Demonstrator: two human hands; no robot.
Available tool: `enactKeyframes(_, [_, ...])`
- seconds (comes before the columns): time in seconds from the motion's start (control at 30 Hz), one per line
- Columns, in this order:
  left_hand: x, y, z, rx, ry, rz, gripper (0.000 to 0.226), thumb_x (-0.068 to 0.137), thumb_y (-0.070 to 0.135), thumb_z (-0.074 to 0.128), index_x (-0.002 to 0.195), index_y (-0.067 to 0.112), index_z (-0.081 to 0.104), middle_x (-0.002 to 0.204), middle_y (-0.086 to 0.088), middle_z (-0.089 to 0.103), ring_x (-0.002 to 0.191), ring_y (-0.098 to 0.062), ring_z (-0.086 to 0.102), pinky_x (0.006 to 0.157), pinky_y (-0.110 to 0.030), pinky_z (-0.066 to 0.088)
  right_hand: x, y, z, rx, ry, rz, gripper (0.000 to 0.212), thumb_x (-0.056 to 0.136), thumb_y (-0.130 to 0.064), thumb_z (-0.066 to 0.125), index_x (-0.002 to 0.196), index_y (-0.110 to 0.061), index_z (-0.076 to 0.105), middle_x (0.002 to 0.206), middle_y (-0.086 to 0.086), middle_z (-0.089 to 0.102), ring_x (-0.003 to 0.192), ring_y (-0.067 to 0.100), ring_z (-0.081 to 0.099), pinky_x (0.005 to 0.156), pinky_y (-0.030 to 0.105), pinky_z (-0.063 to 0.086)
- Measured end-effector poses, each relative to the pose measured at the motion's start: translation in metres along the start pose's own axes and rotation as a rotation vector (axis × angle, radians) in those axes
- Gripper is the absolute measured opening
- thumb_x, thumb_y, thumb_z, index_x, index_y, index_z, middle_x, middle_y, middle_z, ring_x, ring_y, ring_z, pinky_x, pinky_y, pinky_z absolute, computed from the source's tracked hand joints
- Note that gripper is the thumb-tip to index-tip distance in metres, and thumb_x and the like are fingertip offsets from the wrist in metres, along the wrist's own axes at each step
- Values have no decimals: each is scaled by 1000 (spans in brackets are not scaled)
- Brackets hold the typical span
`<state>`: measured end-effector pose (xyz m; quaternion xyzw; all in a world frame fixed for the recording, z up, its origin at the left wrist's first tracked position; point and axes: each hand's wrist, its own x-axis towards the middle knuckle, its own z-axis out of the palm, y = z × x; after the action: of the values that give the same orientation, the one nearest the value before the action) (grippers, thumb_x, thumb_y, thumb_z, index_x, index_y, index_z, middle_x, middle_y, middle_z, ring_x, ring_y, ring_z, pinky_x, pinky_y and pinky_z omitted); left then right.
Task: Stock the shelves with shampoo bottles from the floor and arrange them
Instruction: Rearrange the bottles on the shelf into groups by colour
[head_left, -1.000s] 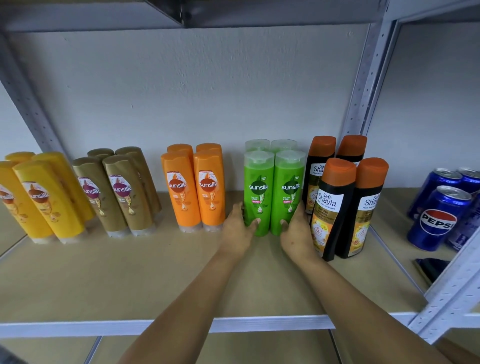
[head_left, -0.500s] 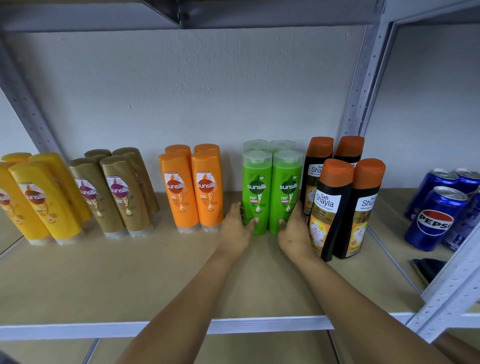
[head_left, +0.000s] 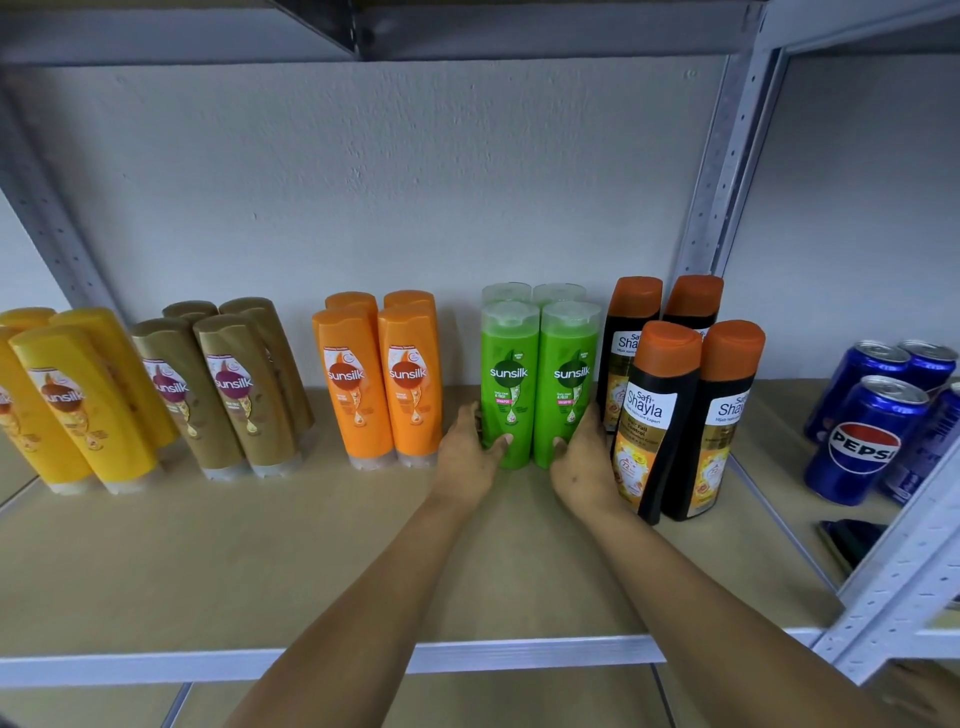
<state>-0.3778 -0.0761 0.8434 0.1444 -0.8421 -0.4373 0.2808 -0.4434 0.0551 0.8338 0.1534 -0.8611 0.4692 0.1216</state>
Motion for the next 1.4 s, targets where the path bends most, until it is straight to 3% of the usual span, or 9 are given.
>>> enactKeyframes(0.8, [2,5,-2,-2,-38,-44,48,85,15,70,126,7,47,120,-8,63,108,-21,61,87,-24,47,3,-1,0,-19,-37,40,79,86,-9,58,150,-9,12,147,16,36,136,33,33,114,45,28])
enactKeyframes(1.0, [-14,6,-3,91,-56,-1,53,87,17,64,134,9,41,124,-11,59,113,-28,57,92,-37,48,-6,-2,-4,31,-82,29,78,80,-18,61,145,-11,19,140,16,43,131,33,40,110,47,33])
enactKeyframes(1.1, [-26,7,-7,135,-74,63,60,87,15,62,141,9,37,131,-11,53,120,-26,50,98,-34,43,-14,-2,-10,25,-106,-1,75,75,-30,58,141,-14,27,134,12,48,127,29,44,108,45,36])
enactKeyframes(1.23, [-43,8,-18,279,-129,121,58,90,22,57,143,9,37,142,-12,43,129,-28,42,104,-33,35,-39,-14,-35,-60,-188,-94,58,86,-19,60,138,-8,38,132,15,47,126,29,42,106,32,33])
enactKeyframes(1.4, [-69,12,-30,373,-134,182,51,94,30,53,140,10,43,146,-12,39,137,-27,33,112,-33,26,-78,-20,-80,-155,-318,-121,53,95,-33,52,140,-8,39,139,11,43,130,25,40,102,28,32])
